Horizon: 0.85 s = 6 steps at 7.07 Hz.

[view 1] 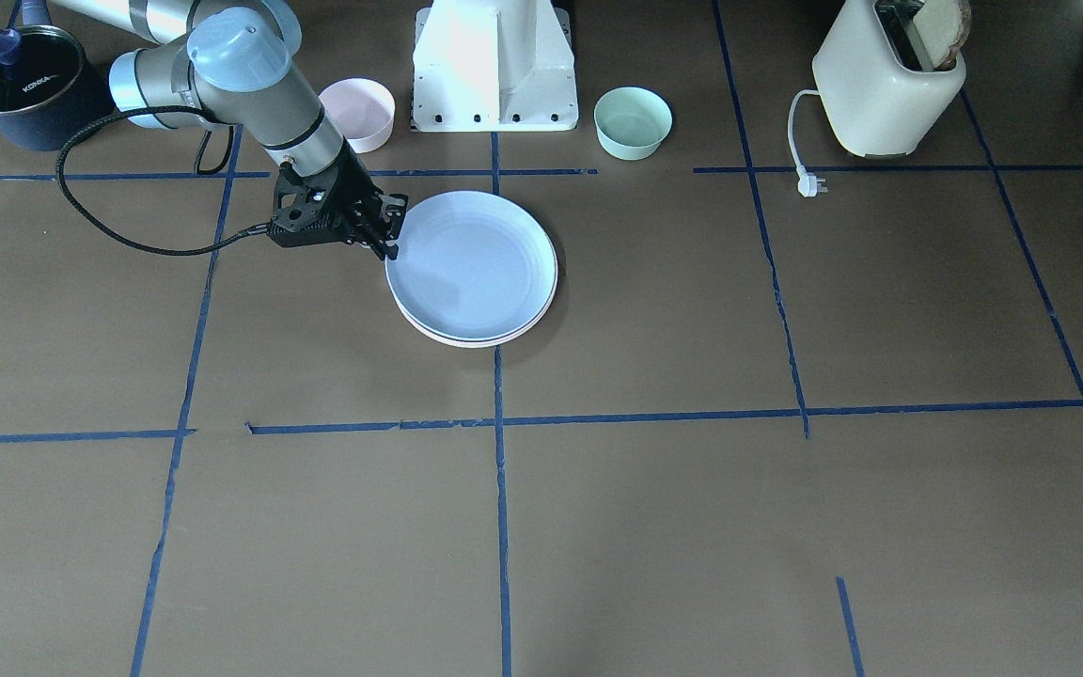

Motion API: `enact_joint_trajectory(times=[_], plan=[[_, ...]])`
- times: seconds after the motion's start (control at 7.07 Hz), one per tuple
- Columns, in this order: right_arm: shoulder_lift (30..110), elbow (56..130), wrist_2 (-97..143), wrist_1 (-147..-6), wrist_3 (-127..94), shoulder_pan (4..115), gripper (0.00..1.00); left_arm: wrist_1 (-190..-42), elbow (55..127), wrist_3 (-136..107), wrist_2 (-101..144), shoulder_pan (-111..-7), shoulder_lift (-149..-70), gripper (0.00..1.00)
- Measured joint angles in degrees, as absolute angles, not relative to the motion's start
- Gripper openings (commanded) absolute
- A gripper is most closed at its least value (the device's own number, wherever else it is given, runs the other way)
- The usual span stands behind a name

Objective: Stack three plates with pink and blue
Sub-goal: 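Lower the light blue plate flat onto the stack with the right gripper, then open the right gripper and withdraw the right arm from the stack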

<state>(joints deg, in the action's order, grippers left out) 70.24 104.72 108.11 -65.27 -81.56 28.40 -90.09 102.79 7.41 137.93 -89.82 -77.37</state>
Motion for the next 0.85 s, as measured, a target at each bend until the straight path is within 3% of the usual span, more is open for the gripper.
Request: enact_joint_trajectory(times=[0.42,0.85], plan=[[70.0,104.8,113.5,-69.7,-76.3,33.3,1.0,-90.3,102.7,8.0,137.4,-89.8,-77.6,1.0],[73.0,104.3,125.9,-83.2,-47.1,51.6,1.0,-89.6,101.7,7.9,136.8,-89.4,-78.0,1.0]])
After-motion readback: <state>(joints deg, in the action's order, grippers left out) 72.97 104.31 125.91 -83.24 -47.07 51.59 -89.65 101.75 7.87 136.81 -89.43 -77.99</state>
